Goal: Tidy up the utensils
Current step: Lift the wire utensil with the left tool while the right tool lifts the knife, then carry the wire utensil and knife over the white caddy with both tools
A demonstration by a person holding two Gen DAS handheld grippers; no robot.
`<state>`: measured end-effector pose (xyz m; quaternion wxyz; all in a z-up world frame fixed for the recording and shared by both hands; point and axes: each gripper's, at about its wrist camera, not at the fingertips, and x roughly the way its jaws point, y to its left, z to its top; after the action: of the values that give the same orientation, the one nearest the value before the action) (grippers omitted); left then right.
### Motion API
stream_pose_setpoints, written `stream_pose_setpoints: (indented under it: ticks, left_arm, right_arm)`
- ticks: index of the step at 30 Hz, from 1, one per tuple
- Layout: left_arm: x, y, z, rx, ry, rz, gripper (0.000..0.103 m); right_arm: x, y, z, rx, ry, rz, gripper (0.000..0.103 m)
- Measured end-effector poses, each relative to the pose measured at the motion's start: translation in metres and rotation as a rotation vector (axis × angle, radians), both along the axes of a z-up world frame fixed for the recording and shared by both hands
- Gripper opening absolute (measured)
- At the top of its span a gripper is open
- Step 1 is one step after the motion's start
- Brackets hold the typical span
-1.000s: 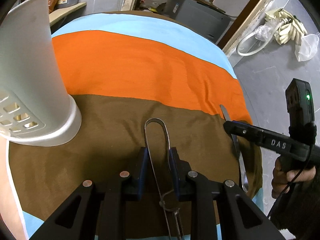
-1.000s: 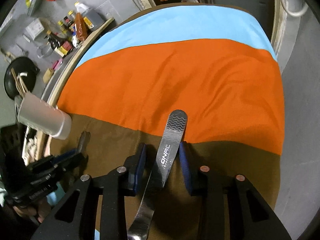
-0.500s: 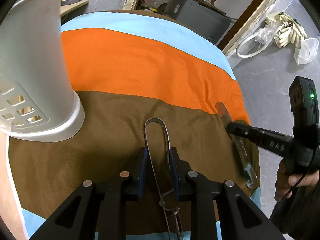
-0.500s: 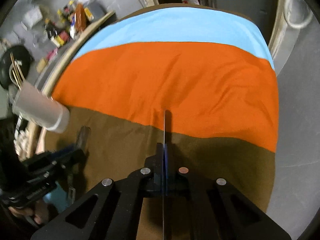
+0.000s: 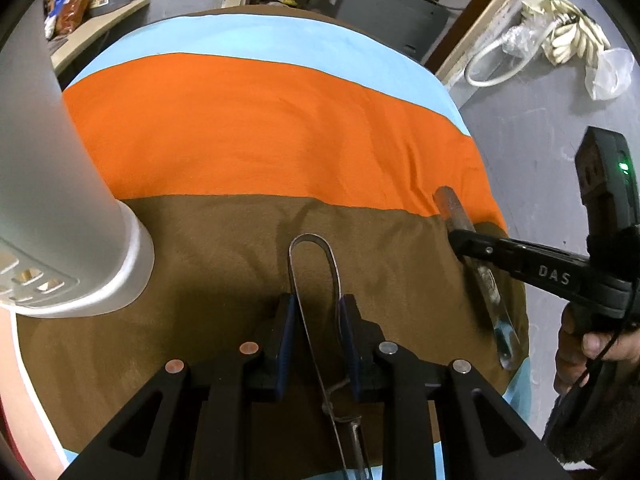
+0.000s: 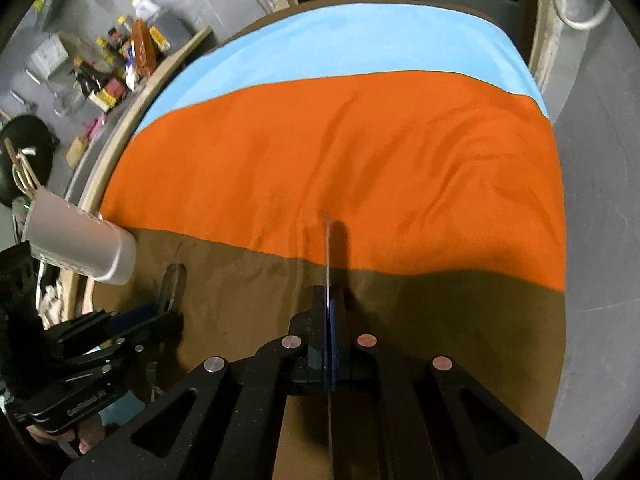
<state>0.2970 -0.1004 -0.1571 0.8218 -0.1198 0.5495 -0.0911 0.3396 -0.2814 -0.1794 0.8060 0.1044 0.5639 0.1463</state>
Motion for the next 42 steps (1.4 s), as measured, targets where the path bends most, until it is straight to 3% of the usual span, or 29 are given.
stream_pose_setpoints:
  ticks: [4,8,17,23,31,42]
  left_arm:
    - [-0.005,0.004,0.008,-0.016,-0.023,0.012,0.021]
    - [-0.023,0.012,0.034,-0.05,-0.126,0.009,0.021]
    - [-0.063,0.035,0.084,-0.052,-0.333,-0.028,0.02]
    - [-0.064,0.05,0.107,-0.039,-0.426,-0.052,0.02]
    - [-0.07,0.066,0.132,-0.038,-0.494,-0.093,0.019]
    - [-0.082,0.09,0.139,-0.042,-0.504,-0.11,0.019]
  right_arm:
    - [-0.026,-0.002,0.018,0.064,-0.088,-0.05,0.001]
    - [-0.058,-0.01,0.037,0.086,-0.196,-0.097,0.002]
    - [-0.101,-0.013,0.072,0.051,-0.352,-0.178,0.001]
    - [-0.108,0.004,0.101,0.024,-0.449,-0.198,0.001]
    - [-0.114,0.031,0.14,0.01,-0.547,-0.202,0.001]
    - [-0.116,0.064,0.16,0.014,-0.585,-0.167,0.001]
